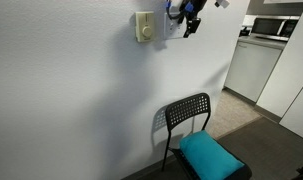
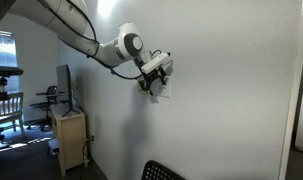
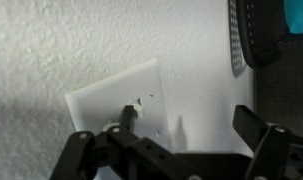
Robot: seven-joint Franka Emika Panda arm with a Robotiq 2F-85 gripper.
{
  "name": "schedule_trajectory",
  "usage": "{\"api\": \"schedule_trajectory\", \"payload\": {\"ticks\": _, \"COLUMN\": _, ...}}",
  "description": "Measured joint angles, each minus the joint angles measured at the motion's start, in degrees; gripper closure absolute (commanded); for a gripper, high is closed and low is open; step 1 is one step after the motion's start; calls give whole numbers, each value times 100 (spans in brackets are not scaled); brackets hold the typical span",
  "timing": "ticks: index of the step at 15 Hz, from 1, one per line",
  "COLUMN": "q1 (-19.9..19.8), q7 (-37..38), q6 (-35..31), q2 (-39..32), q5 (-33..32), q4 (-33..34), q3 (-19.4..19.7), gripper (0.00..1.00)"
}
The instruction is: Turn off the right light switch
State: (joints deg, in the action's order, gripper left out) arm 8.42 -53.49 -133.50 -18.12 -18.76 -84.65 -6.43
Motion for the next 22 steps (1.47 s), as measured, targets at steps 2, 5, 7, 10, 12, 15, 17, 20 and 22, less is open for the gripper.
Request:
{"api": "schedule_trajectory", "payload": {"ticks": 2, "q1": -5, "q7": -1, "q6": 183, "q2": -73, "q5": -1, "q4": 6, "q3": 0, "gripper": 0}}
{"api": "schedule_trajectory", "payload": {"ticks": 5, "q1": -4, "q7": -7, "q6": 313, "q2": -71, "q5": -1, "q4": 40, "q3": -2, "gripper": 0}}
{"api": "schedule_trajectory", "payload": {"ticks": 7, "q1": -8, "q7": -7, "q6": 334, "q2": -67, "q5": -1, "q4": 40, "q3": 0, "gripper": 0}}
{"api": "schedule_trajectory", "payload": {"ticks": 10, "q1": -14, "q7": -7, "q6": 473, "q2": -35, "q5": -2, "q4": 37, "q3": 14, "gripper": 0}}
{"api": "schedule_trajectory", "payload": {"ticks": 12, "q1": -17, "q7": 2, "q6": 801, "q2": 8, "q5": -8, "q4": 36, "q3": 37, "gripper": 0}}
{"api": "schedule_trajectory", "payload": {"ticks": 15, "q1": -5, "q7": -5, "q6": 1474, "q2": 203, "q5": -7, "q4": -7, "q3": 23, "gripper": 0}}
{"api": "schedule_trajectory", "payload": {"ticks": 17, "q1": -2, "q7": -5, "q6": 1826, "q2": 364, "q5": -4, "q4": -37, "q3": -8, "gripper": 0}}
{"api": "schedule_trajectory", "payload": {"ticks": 20, "q1": 6, "q7": -5, "q6": 2182, "q2": 542, "q5": -4, "q4": -48, "q3": -36, "gripper": 0}}
{"api": "schedule_trajectory", "payload": {"ticks": 22, "q1": 8, "q7": -5, "q6": 2304, "q2": 604, "q5": -4, "q4": -54, "q3": -46, "gripper": 0}}
